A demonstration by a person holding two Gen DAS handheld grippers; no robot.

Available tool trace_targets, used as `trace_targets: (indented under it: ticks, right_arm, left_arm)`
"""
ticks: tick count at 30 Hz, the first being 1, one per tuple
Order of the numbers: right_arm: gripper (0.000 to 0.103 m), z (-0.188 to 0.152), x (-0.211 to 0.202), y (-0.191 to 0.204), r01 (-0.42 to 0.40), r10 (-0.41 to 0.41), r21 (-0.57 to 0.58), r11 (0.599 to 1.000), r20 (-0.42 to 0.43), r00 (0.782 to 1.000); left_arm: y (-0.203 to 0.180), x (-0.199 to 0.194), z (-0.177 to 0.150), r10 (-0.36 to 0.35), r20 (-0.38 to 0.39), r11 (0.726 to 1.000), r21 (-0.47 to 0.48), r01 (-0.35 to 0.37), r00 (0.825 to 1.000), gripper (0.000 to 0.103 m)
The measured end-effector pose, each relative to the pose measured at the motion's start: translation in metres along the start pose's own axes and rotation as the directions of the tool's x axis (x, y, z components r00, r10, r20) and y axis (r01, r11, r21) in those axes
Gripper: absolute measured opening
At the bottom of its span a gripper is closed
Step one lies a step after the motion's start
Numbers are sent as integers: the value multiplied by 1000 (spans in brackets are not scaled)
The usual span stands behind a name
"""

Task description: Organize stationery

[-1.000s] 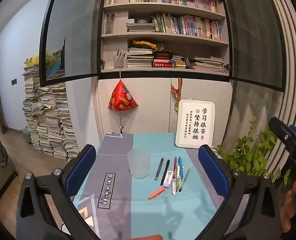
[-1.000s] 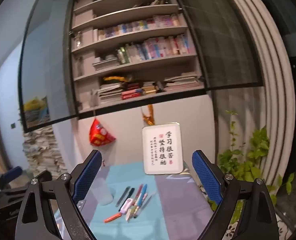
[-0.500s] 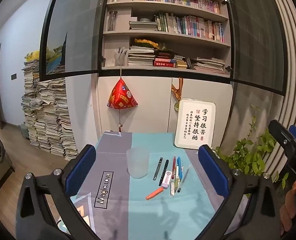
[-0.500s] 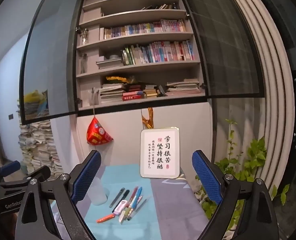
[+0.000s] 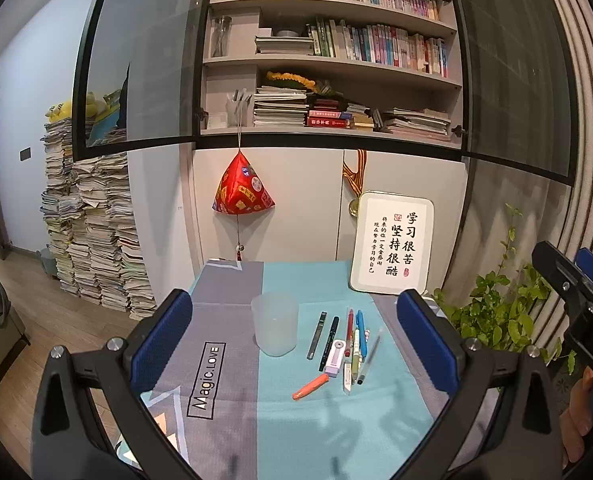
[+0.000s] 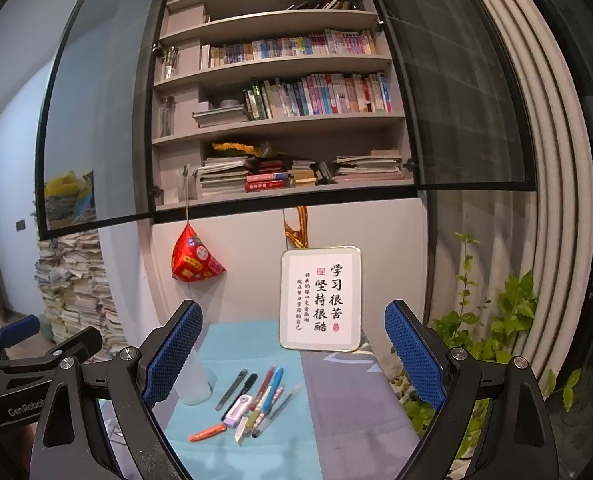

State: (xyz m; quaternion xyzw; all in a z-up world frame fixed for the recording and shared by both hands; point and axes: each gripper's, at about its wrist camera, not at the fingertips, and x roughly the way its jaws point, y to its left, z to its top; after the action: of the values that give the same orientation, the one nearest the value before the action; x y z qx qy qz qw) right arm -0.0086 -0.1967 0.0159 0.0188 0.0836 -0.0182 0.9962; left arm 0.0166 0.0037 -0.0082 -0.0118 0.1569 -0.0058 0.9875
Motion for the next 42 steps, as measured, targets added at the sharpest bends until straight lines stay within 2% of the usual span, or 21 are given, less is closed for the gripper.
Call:
trace_targets:
  ticks: [5, 15, 42]
  right_arm:
    - [93, -6, 3, -15, -15, 15, 2, 1000, 1, 1000]
    - [93, -5, 11, -5, -9, 9, -5, 1000, -21, 1000]
    - [93, -15, 37, -12, -8, 8, -4, 1000, -81, 997]
  left_arm:
    - [0, 2, 1, -2, -2, 1000, 1, 2, 1000, 102]
    - [0, 11, 2, -11, -18, 1000, 6, 11, 1000, 102]
    - [-7, 28, -3, -20, -49, 1000, 18, 21, 999, 102]
